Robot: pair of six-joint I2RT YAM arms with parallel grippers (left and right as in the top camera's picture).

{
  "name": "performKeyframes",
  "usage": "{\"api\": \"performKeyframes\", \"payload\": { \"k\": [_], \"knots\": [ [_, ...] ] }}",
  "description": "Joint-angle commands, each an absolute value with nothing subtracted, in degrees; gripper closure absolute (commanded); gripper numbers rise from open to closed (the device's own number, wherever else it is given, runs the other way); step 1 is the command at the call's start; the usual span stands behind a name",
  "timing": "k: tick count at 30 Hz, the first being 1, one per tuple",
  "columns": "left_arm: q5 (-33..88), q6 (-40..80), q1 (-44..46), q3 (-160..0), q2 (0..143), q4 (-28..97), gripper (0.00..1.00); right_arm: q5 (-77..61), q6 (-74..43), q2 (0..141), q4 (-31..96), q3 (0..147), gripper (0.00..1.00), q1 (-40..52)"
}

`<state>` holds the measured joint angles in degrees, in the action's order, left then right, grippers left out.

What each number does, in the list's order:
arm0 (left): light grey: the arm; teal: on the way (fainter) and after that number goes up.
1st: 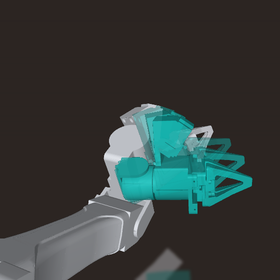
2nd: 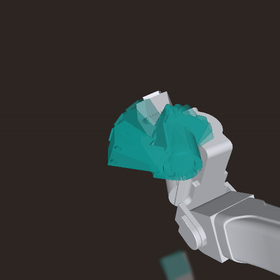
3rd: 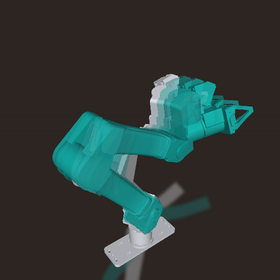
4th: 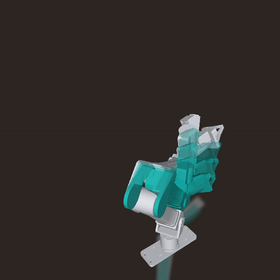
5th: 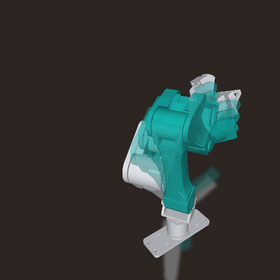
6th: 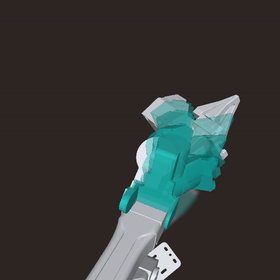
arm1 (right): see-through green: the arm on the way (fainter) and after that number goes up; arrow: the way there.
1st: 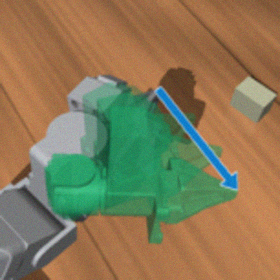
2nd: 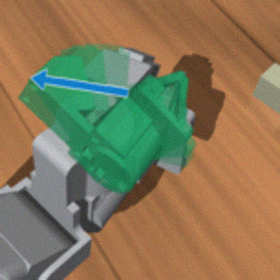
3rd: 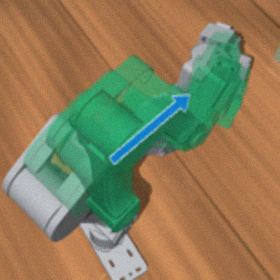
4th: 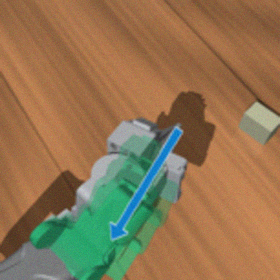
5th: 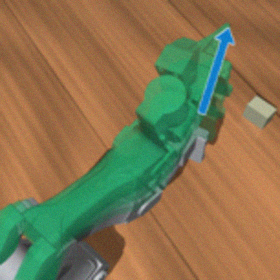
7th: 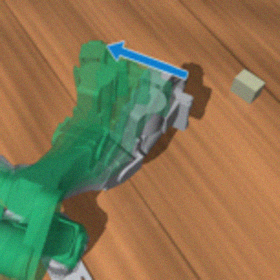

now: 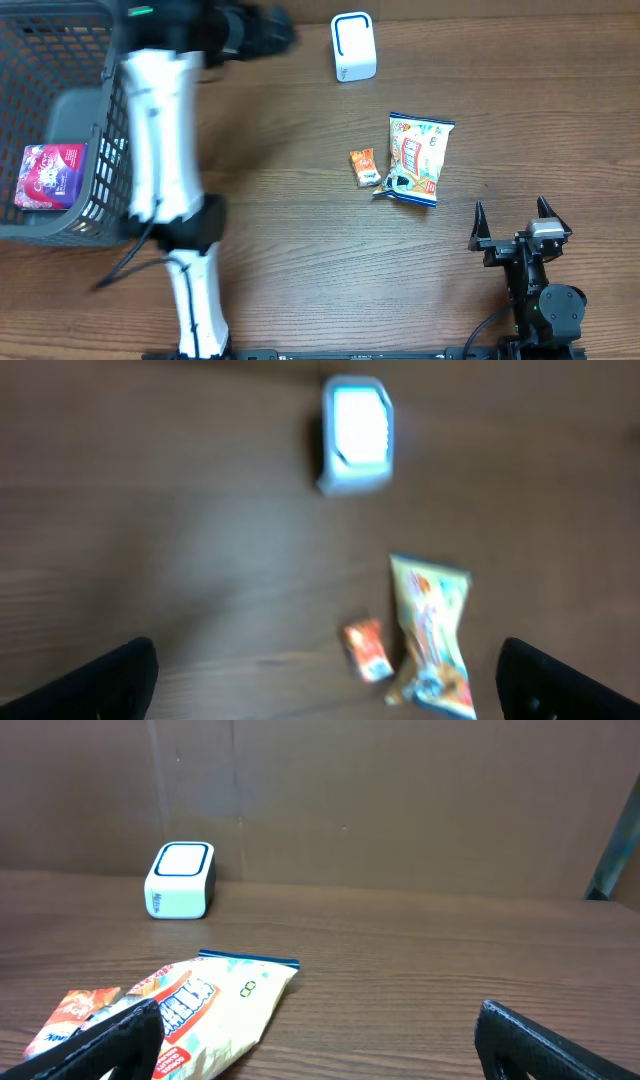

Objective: Scan the item barcode
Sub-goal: 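Carry the orange packet forward and release it beside the yellow bag, then reach the left gripper into the basket and grasp the pink-purple pouch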

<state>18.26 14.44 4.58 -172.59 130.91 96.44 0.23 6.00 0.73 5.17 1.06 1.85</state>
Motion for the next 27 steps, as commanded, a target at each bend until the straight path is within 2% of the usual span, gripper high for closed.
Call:
{"api": "performKeyframes", "payload": {
  "k": [1, 8, 13, 18, 24, 27],
  "knots": [
    [11.8, 13.3, -2.6, -173.6, 124.1, 96.6, 0.00, 0.4, 6.1, 0.2, 4.8, 0.5, 0.00, 1.6],
    [0.3, 15.4, -20.9, -173.6, 119.3, 96.8, 0.00, 0.4, 6.0, 0.2, 4.8, 0.5, 0.00, 1.6],
    [-0.6, 13.9, -29.9, -169.4, 119.4, 96.8, 0.00, 0.4, 6.0, 0.2, 4.8, 0.5, 0.00, 1.6],
    [-3.5, 14.2, -33.8, -161.8, 119.4, 96.8, 0.00, 0.4, 6.1, 0.2, 4.8, 0.5, 0.00, 1.6],
    [-9.3, 14.4, -34.1, -151.7, 120.9, 93.7, 0.03, 0.4, 6.0, 0.2, 4.8, 0.5, 0.00, 1.6],
    [-16.4, 14.3, -34.1, -146.5, 121.5, 90.4, 0.04, 0.4, 6.0, 0.2, 4.8, 0.5, 0.00, 1.6]
  ]
}}
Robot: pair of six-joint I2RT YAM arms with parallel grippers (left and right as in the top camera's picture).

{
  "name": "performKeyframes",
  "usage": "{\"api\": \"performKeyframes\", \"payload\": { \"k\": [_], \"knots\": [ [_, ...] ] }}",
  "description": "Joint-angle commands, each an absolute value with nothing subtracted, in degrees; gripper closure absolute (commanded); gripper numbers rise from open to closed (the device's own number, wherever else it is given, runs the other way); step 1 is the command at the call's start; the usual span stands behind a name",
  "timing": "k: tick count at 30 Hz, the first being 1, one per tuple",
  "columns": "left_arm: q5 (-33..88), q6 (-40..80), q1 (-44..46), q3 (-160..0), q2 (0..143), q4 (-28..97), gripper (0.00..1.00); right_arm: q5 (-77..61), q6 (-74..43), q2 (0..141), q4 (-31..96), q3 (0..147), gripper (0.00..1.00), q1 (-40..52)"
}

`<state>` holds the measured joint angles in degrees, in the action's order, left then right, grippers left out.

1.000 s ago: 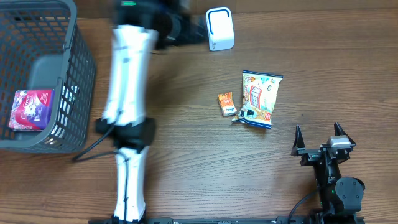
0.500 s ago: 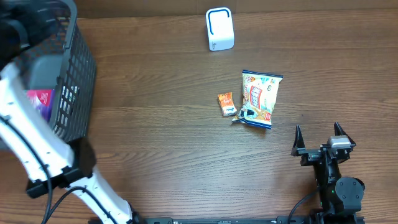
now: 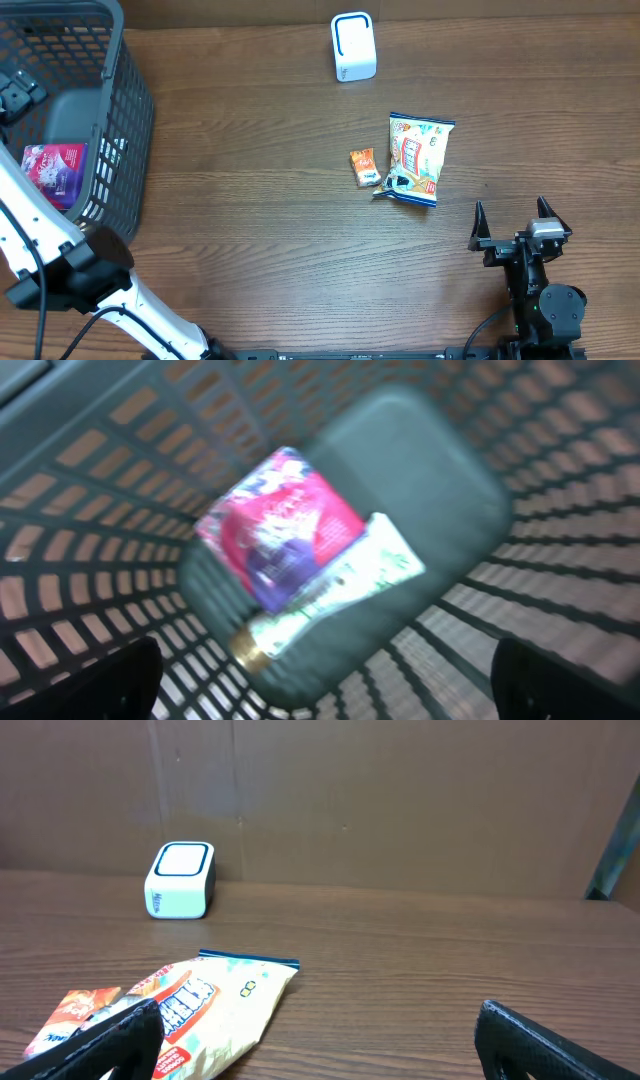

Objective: Scan the item barcode
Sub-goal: 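Reach the left gripper into the basket and grasp the pink-purple pouch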

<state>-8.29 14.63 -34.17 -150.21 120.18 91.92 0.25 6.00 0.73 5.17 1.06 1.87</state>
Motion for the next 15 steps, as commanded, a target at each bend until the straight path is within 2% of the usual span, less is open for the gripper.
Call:
{"api": "performKeyframes", "payload": {
  "k": [1, 6, 15],
  "knots": [
    [-18.6, 14.2, -34.1, -144.4, 121.6, 88.8, 0.03, 0.4, 6.0, 0.2, 4.8, 0.5, 0.00, 1.6],
    [-19.6, 11.7, -33.8, -133.7, 121.6, 82.5, 0.02, 0.4, 6.0, 0.2, 4.8, 0.5, 0.00, 1.6],
    [-19.4, -0.1, -31.7, -117.8, 121.6, 68.8, 0.00, 0.4, 6.1, 0.2, 4.8, 0.5, 0.00, 1.6]
  ]
}}
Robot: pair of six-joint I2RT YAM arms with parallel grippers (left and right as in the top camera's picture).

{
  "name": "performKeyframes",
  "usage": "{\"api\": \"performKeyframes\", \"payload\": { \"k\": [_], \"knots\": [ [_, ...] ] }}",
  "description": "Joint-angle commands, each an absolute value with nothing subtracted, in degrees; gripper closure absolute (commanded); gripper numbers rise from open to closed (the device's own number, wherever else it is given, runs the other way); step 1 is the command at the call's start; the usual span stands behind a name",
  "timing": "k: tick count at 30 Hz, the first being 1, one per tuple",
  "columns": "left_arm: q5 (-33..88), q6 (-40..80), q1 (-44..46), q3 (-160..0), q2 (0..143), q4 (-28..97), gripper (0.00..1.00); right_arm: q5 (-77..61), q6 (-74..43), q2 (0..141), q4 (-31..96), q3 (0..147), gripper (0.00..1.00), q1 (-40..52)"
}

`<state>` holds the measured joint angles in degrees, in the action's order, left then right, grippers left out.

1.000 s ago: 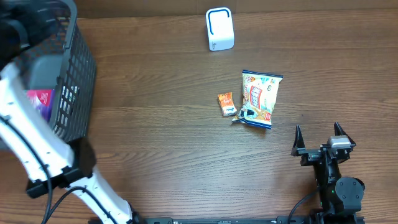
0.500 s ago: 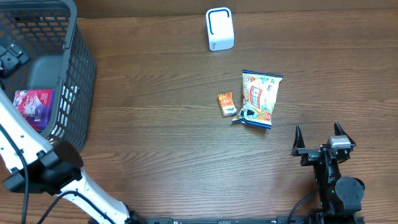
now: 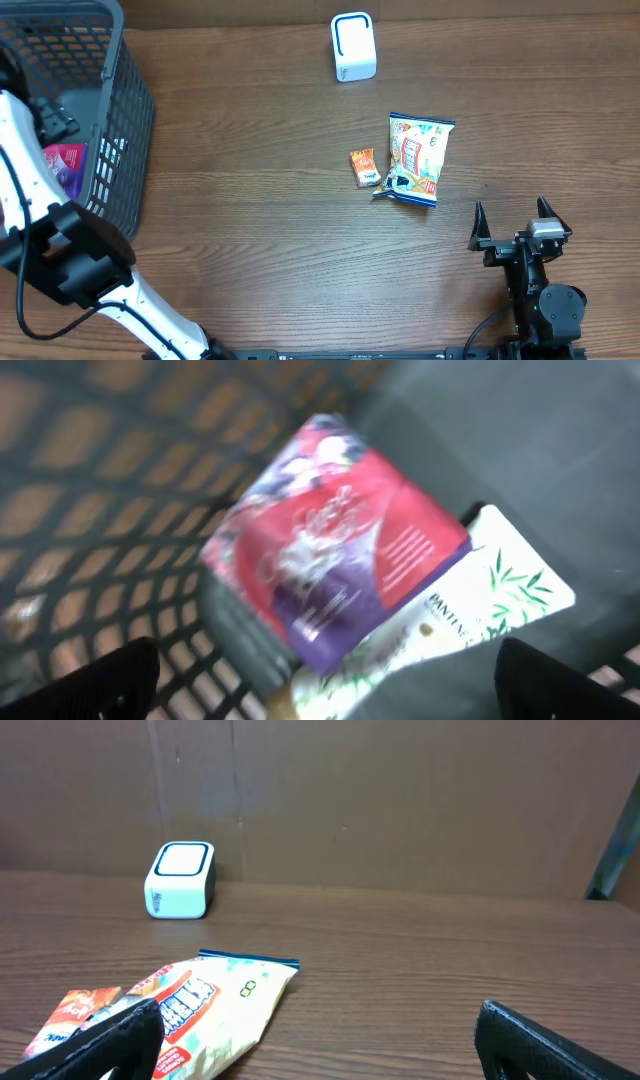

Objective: Scan the item barcode
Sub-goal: 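Reach the left gripper into the basket and grasp the pink-purple pouch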

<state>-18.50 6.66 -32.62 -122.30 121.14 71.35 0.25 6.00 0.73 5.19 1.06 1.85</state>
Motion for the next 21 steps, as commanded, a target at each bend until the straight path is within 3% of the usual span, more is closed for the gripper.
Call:
{"api": "performKeyframes", "payload": {
  "k": [1, 7, 21],
  "knots": [
    [-19.4, -1.4, -31.6, -116.0, 121.6, 67.3, 0.00, 0.4, 6.1, 0.2, 4.8, 0.5, 0.00, 1.6],
    [-19.4, -8.9, -31.5, -107.4, 121.6, 59.3, 0.01, 0.4, 6.0, 0.2, 4.8, 0.5, 0.00, 1.6],
    [-19.5, -12.1, -32.3, -93.6, 121.6, 42.8, 0.05, 0.4, 6.0, 0.2, 4.8, 0.5, 0.00, 1.6]
  ]
}}
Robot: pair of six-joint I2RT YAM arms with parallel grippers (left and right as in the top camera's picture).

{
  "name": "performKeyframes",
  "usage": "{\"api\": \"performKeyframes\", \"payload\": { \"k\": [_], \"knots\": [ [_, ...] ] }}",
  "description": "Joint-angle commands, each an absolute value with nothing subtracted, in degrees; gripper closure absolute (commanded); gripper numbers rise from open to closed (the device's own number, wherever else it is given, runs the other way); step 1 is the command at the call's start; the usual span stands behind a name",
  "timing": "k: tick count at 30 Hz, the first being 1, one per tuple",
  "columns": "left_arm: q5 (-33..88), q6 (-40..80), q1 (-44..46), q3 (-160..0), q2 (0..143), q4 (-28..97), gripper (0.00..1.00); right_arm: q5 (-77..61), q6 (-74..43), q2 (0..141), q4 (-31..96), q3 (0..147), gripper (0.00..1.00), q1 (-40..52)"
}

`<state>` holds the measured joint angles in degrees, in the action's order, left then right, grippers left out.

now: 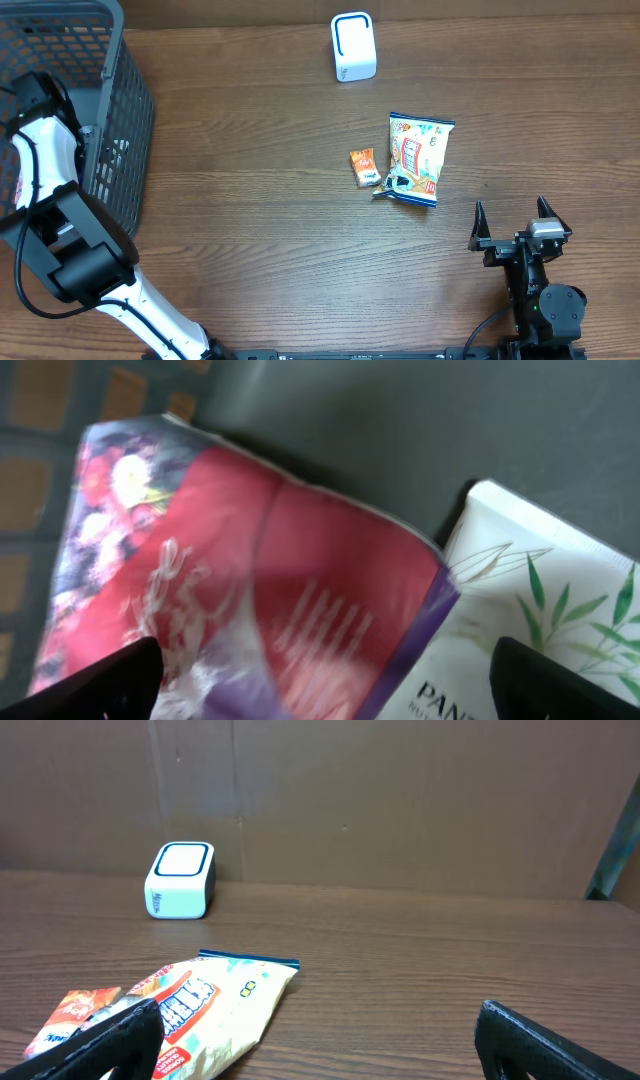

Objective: Scan the item barcode
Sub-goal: 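Reach the left gripper into the basket and grasp the pink-purple pouch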

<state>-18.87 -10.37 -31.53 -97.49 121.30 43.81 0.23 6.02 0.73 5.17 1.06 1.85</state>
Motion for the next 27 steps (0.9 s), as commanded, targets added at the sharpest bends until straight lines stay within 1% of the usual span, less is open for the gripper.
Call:
{"api": "performKeyframes", "payload": {
  "k": [1, 3, 5, 6, 9, 14, 15, 16, 17, 18, 19, 20, 27],
  "knots": [
    [-19.4, -11.8, -32.7, -92.6, 121.6, 41.8, 0.07, 0.4, 6.0, 0.2, 4.8, 0.5, 0.00, 1.6],
    [-19.5, -11.3, -33.7, -91.0, 121.6, 40.3, 0.11, 0.4, 6.0, 0.2, 4.8, 0.5, 0.00, 1.6],
    [-19.4, -9.9, -34.9, -89.9, 121.6, 39.6, 0.21, 0.4, 6.0, 0.2, 4.8, 0.5, 0.00, 1.6],
    [-19.0, -9.3, -35.5, -89.5, 121.6, 39.3, 0.23, 0.4, 6.1, 0.2, 4.8, 0.5, 0.00, 1.6],
    [-15.3, -9.4, -37.3, -89.1, 121.6, 39.6, 0.27, 0.4, 6.0, 0.2, 4.8, 0.5, 0.00, 1.6],
    [-15.0, -9.5, -38.7, -89.1, 121.6, 41.0, 0.31, 0.4, 6.1, 0.2, 4.8, 0.5, 0.00, 1.6],
    [-15.0, -9.7, -38.7, -89.1, 121.6, 41.4, 0.35, 0.4, 6.0, 0.2, 4.8, 0.5, 0.00, 1.6],
    [-14.9, -9.7, -38.7, -89.1, 121.6, 41.6, 0.45, 0.4, 6.1, 0.2, 4.8, 0.5, 0.00, 1.6],
    [-14.9, -9.6, -38.6, -89.1, 121.6, 41.8, 0.58, 0.4, 6.1, 0.2, 4.8, 0.5, 0.00, 1.6],
    [-14.3, -9.6, -38.3, -89.1, 121.6, 42.2, 0.80, 0.4, 6.1, 0.2, 4.8, 0.5, 0.00, 1.6],
    [-14.0, -9.6, -38.1, -89.1, 121.6, 42.2, 0.91, 0.4, 6.0, 0.2, 4.8, 0.5, 0.00, 1.6],
    [-13.9, -9.1, -37.8, -89.2, 121.4, 42.4, 0.96, 0.4, 6.0, 0.2, 4.8, 0.5, 0.00, 1.6],
    [-12.6, 2.0, -35.9, -95.8, 117.4, 45.7, 0.96, 0.4, 6.1, 0.2, 4.8, 0.5, 0.00, 1.6]
  ]
}}
